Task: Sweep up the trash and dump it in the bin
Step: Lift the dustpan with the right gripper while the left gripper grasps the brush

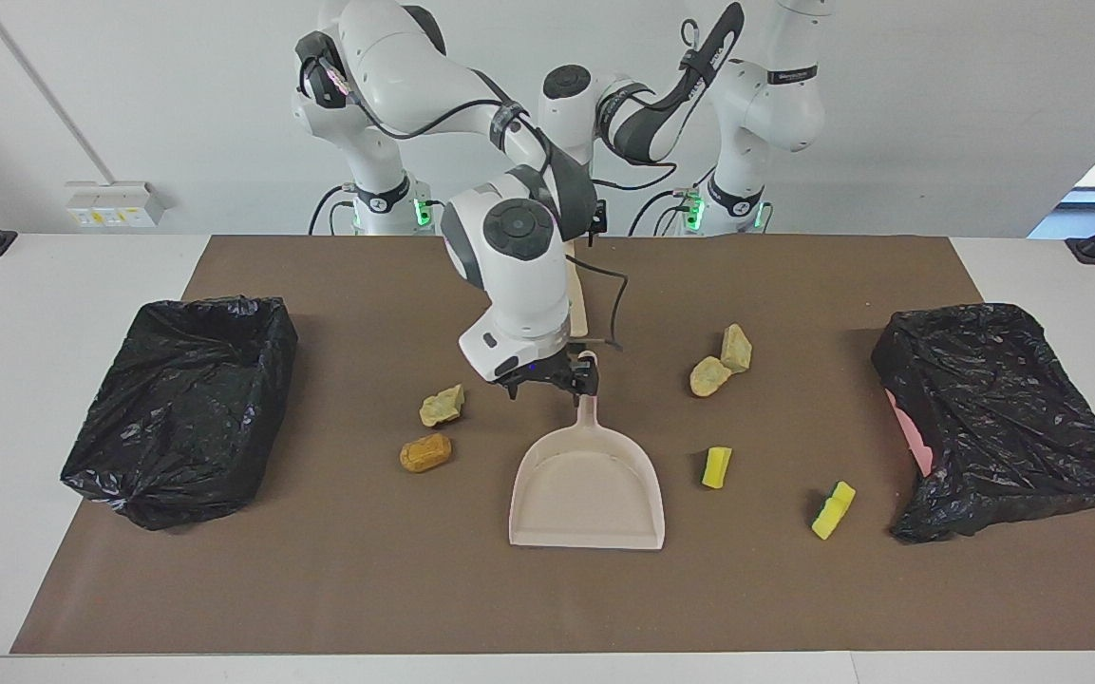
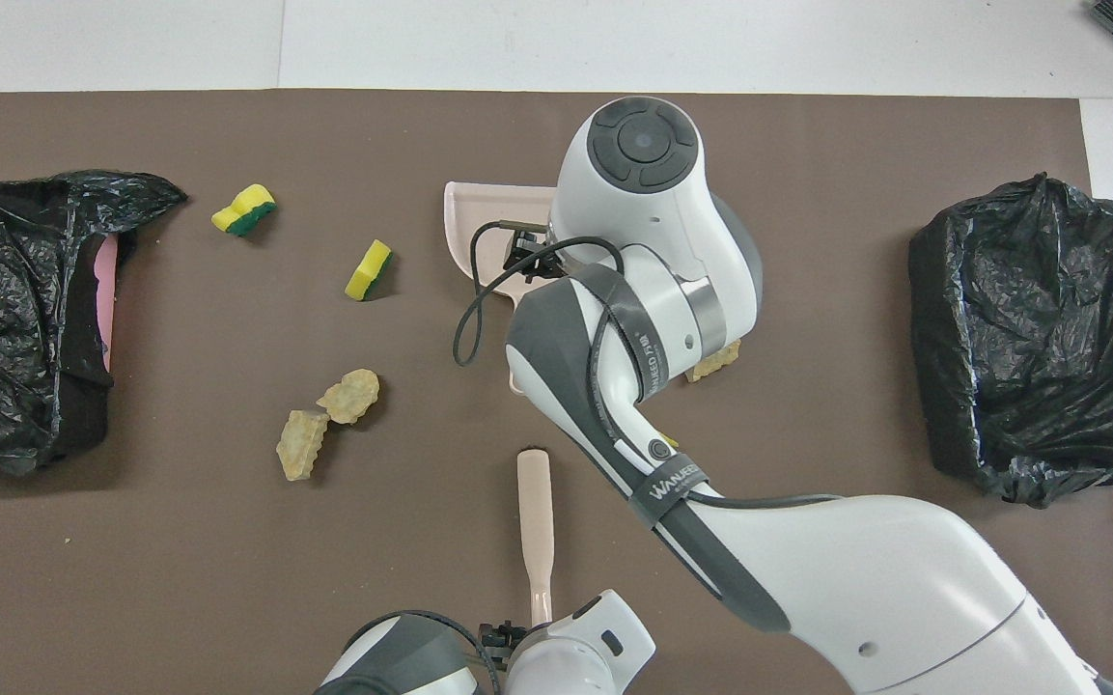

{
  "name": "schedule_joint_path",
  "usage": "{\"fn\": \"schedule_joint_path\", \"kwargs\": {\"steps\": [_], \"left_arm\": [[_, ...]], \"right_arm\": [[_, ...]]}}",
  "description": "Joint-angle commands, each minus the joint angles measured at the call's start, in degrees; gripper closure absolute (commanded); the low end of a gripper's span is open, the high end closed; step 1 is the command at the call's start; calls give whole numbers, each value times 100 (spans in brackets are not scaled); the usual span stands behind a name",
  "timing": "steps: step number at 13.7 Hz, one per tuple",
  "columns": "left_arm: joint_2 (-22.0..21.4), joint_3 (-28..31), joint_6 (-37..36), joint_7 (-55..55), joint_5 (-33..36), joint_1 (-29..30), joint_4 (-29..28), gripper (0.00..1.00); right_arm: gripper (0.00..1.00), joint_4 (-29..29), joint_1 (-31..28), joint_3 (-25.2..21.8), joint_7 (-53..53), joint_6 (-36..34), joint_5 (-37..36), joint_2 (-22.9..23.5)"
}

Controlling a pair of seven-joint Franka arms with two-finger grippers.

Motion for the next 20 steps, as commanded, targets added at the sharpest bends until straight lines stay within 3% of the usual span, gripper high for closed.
{"fn": "schedule_joint_path", "kwargs": {"steps": [1,4,6,8,9,11,12,14,15,16,20], "left_arm": [[149,117,367,-157,-237,-94,-132,0],[159,117,394,-167,-352,-67,-132,0],[159,117,350,-115,-352,-59,-132,11],[150,125,202,-123,-361,-59,-132,24],[132,125,114,-123,-361,-59,-132,39],[106,125,-158,-62,-361,-50,-123,57],[97,125,-316,-53,-361,-50,-114,66],[88,152,-537,-27,-361,-41,-53,94],[88,152,-538,-26,-352,20,-44,100],[88,152,-555,-35,-352,90,26,100],[-34,169,-1211,26,-291,450,368,100]], "right_arm": [[0,221,224,-4,170,272,90,294],[0,20,233,13,-109,290,115,243],[0,-454,243,22,-531,326,142,-3],[0,-622,251,39,-629,396,151,-56],[0,-649,269,109,-655,422,142,-13],[0,-745,295,119,-673,476,99,-30],[8,-745,295,119,-673,493,98,-21],[55,-754,287,119,-751,475,142,-30],[81,-763,295,127,-770,458,151,-39],[100,-789,304,128,-761,440,151,-56],[100,-746,216,145,-1224,352,151,-91]]}}
